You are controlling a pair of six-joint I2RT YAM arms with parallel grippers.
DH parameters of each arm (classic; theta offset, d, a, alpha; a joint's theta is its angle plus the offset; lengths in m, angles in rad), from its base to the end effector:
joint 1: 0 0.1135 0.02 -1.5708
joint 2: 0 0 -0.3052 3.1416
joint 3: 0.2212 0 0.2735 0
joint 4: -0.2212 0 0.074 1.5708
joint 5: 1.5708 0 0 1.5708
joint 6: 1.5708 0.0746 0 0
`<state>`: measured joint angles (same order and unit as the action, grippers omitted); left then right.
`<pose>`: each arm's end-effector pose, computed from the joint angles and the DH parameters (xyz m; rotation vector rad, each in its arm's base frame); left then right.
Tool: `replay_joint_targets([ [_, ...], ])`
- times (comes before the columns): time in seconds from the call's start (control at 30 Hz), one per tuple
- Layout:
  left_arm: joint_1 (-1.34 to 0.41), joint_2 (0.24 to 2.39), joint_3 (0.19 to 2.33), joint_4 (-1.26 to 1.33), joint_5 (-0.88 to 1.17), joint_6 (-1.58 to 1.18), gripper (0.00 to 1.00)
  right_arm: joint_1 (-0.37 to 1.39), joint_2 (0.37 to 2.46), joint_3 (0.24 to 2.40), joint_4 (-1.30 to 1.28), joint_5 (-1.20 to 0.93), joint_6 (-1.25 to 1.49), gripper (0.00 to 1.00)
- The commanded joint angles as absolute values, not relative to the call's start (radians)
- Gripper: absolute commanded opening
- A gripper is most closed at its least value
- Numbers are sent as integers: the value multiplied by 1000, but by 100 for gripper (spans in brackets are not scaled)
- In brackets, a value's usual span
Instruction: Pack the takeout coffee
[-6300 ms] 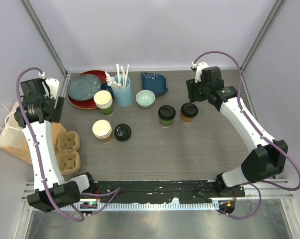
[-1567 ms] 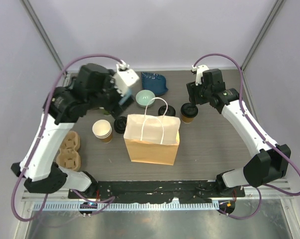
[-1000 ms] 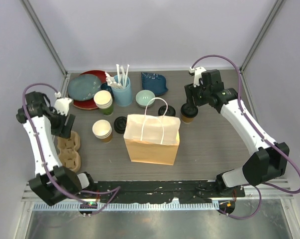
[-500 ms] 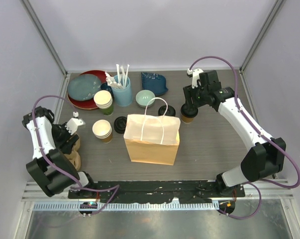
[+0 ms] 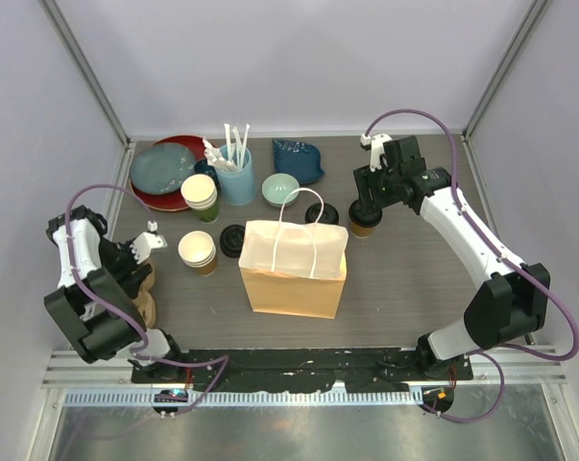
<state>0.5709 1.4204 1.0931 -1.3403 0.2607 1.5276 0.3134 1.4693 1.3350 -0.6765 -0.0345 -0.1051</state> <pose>0.2057 0.1093 0.2409 1.3400 2.6249 -0.3163 0.3454 0.1146 0.3332 -0.5116 2.3300 0.1400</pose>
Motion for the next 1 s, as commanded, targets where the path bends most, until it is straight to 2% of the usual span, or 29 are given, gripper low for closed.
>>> replay_joint_targets([
  [0.0, 578, 1476, 1114, -1431, 262, 1560, 57, 319, 1462, 1350, -666, -20, -121, 66],
  [0.13, 578, 1480, 1089, -1379, 253, 1548, 51, 319, 1459, 1350, -664, -26, -123, 65],
  [0.2, 578, 1486, 1095, -1376, 255, 1536, 44, 319, 1457, 1350, -664, -34, -124, 65],
  [0.23, 578, 1489, 1098, -1376, 258, 1532, 37, 319, 1459, 1350, -664, -38, -124, 65],
  [0.33, 578, 1491, 1114, -1382, 262, 1514, 27, 318, 1460, 1351, -663, -38, -124, 65],
  [0.43, 580, 1486, 1118, -1387, 262, 1508, 3, 319, 1460, 1351, -664, -43, -126, 65],
  [0.47, 578, 1485, 1121, -1390, 262, 1508, 0, 319, 1460, 1351, -664, -43, -126, 65],
  [0.97, 578, 1483, 1334, -1537, 367, 1284, 0, 319, 1457, 1351, -667, -44, -126, 65],
])
